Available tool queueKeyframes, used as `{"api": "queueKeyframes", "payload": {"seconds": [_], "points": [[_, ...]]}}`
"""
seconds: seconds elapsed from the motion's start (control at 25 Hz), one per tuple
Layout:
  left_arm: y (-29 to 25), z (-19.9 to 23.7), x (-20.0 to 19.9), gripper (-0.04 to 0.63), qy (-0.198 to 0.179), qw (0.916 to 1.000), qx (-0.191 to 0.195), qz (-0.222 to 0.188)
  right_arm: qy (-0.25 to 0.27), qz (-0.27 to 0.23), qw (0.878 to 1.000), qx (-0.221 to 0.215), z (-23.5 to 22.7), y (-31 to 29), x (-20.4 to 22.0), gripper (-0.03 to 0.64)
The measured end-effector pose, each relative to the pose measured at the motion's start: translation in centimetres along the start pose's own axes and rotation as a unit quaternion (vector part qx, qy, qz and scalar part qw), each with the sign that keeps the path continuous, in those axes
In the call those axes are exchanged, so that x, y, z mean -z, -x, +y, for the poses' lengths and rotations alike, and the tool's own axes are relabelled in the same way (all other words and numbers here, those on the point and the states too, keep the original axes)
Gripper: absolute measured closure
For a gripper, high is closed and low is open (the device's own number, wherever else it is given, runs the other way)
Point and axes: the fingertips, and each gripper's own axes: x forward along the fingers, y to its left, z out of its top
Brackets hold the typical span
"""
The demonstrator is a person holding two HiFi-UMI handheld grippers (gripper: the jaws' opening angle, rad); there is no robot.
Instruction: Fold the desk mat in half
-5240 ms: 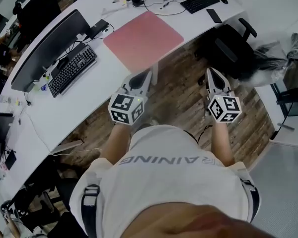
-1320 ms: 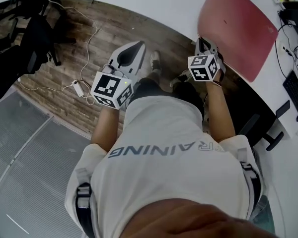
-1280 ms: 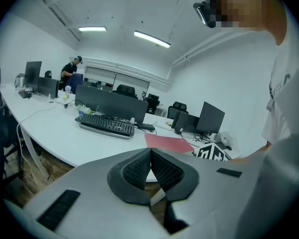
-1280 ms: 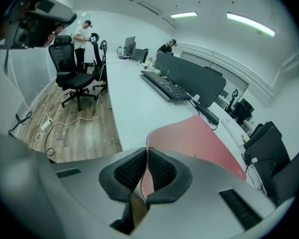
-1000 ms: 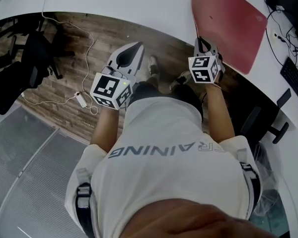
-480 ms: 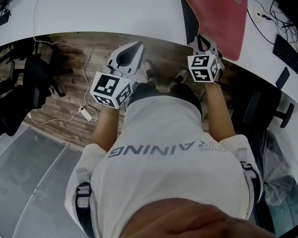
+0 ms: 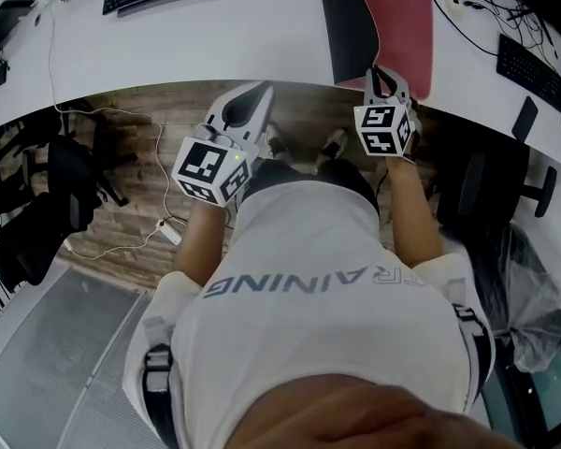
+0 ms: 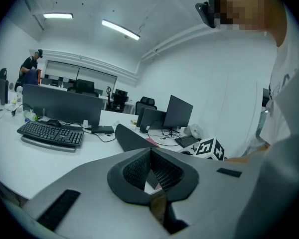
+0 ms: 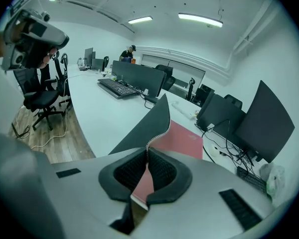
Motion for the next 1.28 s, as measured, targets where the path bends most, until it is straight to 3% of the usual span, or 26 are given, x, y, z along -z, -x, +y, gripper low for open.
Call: {"api": "queueKeyframes", "payload": {"seconds": [1.28], "points": [[-10.5, -8.6, 0.4, 0.568, -0.025, 0.996, 0.072, 0.046, -0.104, 0.087, 0.991, 0.022, -9.3, 1.1, 13.9, 0.581]]}}
